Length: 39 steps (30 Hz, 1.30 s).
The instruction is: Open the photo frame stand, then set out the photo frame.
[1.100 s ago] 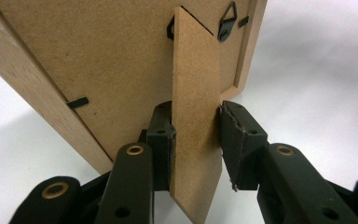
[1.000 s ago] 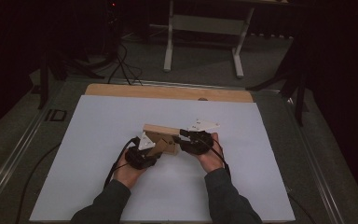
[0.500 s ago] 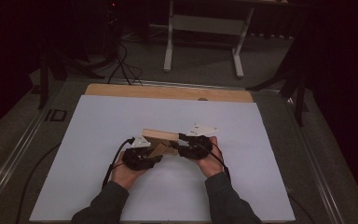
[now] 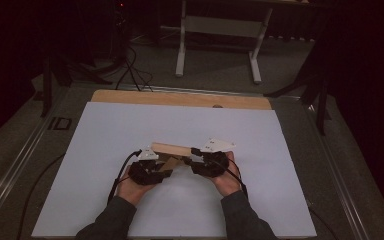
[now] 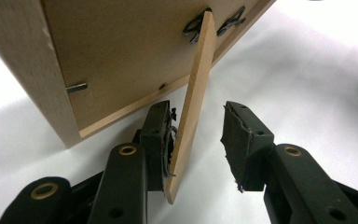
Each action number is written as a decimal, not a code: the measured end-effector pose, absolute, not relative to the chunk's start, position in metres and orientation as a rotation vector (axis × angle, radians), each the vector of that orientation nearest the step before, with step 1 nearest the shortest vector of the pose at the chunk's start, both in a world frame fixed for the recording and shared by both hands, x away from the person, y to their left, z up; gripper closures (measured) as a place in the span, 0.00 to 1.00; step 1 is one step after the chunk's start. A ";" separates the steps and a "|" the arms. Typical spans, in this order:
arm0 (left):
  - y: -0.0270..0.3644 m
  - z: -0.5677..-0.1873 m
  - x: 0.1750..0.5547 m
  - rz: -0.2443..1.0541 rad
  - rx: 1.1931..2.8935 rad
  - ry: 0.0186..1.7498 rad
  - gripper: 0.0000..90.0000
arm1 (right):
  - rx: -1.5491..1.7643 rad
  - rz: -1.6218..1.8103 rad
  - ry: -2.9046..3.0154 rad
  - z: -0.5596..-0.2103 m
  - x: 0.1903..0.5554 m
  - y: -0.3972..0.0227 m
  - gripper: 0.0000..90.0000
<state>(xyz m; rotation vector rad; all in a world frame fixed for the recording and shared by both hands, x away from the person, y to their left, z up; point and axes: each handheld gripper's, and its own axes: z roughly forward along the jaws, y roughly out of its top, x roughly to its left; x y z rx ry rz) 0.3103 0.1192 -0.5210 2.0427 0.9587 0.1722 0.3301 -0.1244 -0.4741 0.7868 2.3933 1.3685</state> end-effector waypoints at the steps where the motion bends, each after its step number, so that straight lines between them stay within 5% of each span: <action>1: 0.120 -0.521 0.310 0.167 2.045 0.959 0.69 | 0.789 1.371 2.393 -0.474 0.329 -0.125 0.60; 39: 0.125 -0.521 0.295 0.179 2.079 0.968 0.66 | 0.728 1.400 2.418 -0.474 0.315 -0.134 0.51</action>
